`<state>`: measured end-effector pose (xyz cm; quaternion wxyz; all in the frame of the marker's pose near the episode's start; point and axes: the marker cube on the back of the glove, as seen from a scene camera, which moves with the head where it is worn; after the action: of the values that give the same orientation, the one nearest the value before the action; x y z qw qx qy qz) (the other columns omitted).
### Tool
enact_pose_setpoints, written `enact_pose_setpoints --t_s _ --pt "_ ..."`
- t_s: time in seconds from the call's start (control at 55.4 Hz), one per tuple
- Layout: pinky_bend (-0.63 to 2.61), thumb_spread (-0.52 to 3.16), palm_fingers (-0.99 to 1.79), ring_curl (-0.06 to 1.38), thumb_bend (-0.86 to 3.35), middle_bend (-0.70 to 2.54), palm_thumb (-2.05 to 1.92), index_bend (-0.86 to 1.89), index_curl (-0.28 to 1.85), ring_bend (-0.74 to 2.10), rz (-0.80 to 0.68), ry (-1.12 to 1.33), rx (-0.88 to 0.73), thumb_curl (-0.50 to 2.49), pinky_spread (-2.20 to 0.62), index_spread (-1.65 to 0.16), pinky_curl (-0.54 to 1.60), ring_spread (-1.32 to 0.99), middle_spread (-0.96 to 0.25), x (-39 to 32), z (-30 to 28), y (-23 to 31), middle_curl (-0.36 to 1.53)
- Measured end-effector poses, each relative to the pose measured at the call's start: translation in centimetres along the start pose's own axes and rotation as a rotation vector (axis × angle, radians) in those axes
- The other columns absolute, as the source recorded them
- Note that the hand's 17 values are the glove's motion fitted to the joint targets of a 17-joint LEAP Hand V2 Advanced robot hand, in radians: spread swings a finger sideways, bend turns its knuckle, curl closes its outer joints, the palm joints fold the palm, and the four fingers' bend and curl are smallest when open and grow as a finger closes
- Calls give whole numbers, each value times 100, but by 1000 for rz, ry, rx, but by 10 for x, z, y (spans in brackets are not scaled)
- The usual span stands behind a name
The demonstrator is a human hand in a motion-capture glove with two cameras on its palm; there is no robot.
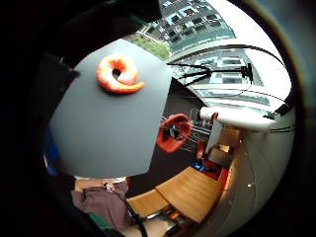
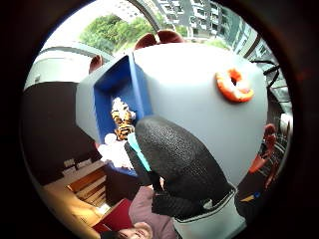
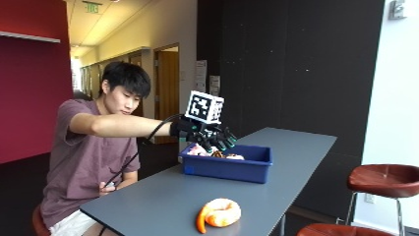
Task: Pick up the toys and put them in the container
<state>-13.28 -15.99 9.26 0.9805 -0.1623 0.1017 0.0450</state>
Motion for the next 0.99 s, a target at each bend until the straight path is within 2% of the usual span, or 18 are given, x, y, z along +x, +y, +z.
enact_pose_setpoints --t_s 0.307,0.506,0.578,0.65,0.722,0.813,0.885,0.903,0.921,0.939,0.957,0.975,0.993 --pt "88 115 -28 28 -9 12 -13 5 16 34 46 -77 -61 13 5 -22 35 4 3 60 91 -89 31" --pt "86 114 -29 29 -8 12 -13 6 14 31 26 -117 -140 14 5 -22 34 4 3 69 148 -114 27" --pt "86 114 -30 29 -8 11 -12 6 14 30 -5 -150 -126 14 5 -23 34 4 3 67 164 -119 26" --pt "89 113 -25 30 -8 9 -11 6 13 31 -10 -153 -42 15 5 -24 35 4 3 65 168 -121 24" --pt "88 115 -8 34 -5 14 -7 8 13 46 2 -162 60 16 5 -25 35 1 2 60 169 -121 24" --pt "87 125 35 40 2 32 6 10 12 75 4 -160 136 21 -7 -25 33 -11 -1 54 168 -117 30" --pt "98 134 59 47 6 43 12 8 10 97 -1 -126 140 24 -18 -22 36 -20 -5 48 165 -112 34" --pt "105 137 74 51 8 49 14 8 10 108 -4 -119 138 25 -21 -21 40 -23 -7 47 163 -111 37" --pt "101 138 61 49 8 47 14 8 9 105 -7 -110 135 25 -22 -21 37 -23 -6 46 162 -110 36" --pt "112 139 87 57 11 56 21 12 11 119 -10 -98 130 28 -25 -20 44 -26 -9 44 160 -108 40" --pt "110 141 78 55 10 53 19 9 9 119 -13 -83 124 27 -26 -20 41 -27 -10 42 158 -107 39" --pt "116 139 94 58 14 61 27 15 10 124 -12 -66 119 30 -28 -20 45 -29 -12 40 156 -105 43" --pt "117 138 96 59 15 64 29 14 9 128 -7 -53 113 32 -29 -20 45 -30 -13 39 153 -104 43"
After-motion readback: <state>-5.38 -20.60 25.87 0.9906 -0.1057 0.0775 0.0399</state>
